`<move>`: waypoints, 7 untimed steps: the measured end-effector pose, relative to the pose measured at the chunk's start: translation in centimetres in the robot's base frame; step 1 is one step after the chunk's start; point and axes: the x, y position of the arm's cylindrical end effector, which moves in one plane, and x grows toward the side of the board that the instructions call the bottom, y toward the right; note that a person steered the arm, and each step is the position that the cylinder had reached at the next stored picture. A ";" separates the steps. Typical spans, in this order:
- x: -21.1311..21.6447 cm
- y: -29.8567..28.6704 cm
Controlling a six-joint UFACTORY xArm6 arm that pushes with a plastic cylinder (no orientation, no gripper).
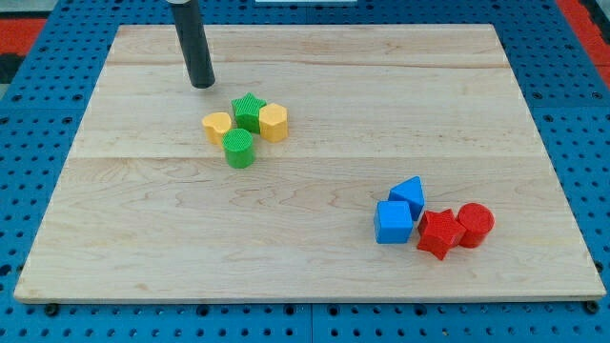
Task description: Move the arm towards the parallel left side of the green circle
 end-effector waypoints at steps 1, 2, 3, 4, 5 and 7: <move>3.5 -1.7; 3.9 -1.8; 3.9 -1.8; 4.8 -1.9; 9.4 -3.0; 13.5 6.6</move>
